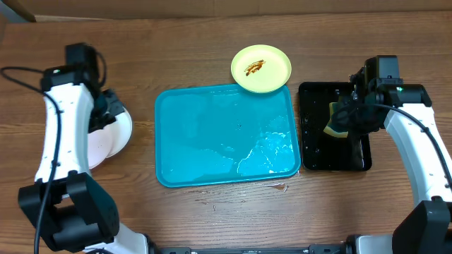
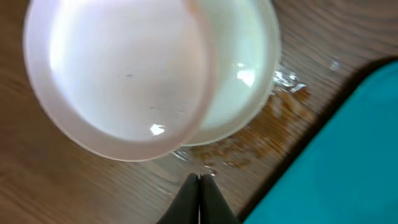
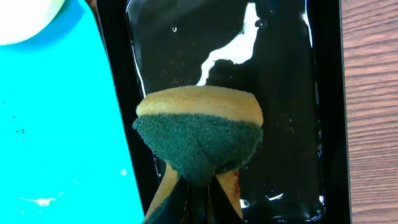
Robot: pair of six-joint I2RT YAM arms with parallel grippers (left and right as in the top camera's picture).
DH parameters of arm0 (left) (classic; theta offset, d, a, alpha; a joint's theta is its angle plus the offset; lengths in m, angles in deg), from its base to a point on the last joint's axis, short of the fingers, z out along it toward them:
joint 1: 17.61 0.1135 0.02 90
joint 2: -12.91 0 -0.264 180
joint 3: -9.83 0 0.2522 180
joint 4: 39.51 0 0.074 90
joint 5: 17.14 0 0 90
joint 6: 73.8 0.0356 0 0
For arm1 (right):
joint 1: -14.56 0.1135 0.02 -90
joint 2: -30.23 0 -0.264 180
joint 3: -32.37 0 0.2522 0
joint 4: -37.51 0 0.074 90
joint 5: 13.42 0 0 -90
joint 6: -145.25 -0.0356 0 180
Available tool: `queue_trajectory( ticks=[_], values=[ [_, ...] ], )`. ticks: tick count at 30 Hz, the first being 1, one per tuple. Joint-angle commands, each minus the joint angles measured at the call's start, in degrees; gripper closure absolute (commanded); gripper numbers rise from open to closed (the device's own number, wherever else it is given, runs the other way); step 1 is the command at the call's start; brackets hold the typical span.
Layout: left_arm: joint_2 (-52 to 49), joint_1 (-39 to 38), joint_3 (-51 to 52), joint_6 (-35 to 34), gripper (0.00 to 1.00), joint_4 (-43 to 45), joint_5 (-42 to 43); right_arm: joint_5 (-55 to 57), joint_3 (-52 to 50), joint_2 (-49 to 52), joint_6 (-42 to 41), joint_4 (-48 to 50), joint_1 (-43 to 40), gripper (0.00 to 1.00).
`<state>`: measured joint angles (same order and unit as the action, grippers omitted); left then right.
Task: Clean dirty plates on tray and stack at the side
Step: 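Lower the white plate onto the other white plate and release it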
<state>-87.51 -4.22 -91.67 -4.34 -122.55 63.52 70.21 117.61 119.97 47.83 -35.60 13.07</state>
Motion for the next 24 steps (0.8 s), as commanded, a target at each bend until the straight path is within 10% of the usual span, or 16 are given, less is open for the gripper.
queue_trajectory(
  ticks=[1,24],
  values=[
    [-0.20,1.60,-0.35,-1.84,0.96,0.46,-5.49,0.50,0.90,-0.26,0.24,0.26,-0.13,0.96],
    [-13.55,1.66,4.04,-2.43,0.96,4.90,-3.54,0.50,0.92,-0.26,0.22,0.04,-0.13,0.96]
  ],
)
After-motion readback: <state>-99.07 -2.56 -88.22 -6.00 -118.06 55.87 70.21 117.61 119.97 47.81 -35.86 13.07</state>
